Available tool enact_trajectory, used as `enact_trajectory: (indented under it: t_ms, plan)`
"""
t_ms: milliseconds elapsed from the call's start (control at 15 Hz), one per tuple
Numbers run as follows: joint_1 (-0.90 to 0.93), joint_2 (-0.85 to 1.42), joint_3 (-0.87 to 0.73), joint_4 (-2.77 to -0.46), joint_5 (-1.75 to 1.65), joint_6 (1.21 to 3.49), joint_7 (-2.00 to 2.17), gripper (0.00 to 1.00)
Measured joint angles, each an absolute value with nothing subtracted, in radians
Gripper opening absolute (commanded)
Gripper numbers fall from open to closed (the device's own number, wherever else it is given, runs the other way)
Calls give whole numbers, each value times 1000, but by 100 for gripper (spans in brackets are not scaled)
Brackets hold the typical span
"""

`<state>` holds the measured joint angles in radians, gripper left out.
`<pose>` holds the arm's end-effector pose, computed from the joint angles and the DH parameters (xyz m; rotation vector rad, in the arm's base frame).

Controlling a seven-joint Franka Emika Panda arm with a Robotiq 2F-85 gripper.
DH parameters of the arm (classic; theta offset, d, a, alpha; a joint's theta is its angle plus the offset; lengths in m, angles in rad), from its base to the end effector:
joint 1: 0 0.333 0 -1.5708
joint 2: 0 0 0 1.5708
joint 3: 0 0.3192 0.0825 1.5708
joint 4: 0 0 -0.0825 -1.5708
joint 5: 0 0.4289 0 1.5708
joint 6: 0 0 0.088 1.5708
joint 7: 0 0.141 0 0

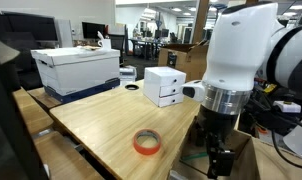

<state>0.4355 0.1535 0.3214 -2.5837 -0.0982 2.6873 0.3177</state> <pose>0.3258 0.3211 0.1326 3.0193 0.8126 -0.0593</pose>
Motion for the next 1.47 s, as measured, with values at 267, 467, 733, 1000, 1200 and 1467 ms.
enact_trajectory:
  t_ms: [267,467,733,1000,1200,1467]
  plan:
    - [436,157,321,-2584,-99,2694,322,100]
    - [436,164,321,-2584,-99,2706,323,100]
    - [437,178,321,-2584,-99,2726,323,100]
    - [443,192,311,-2585,-109,2759,336,100]
    - [459,193,295,-2585,-132,2766,362,100]
    - [473,193,277,-2585,-161,2768,393,100]
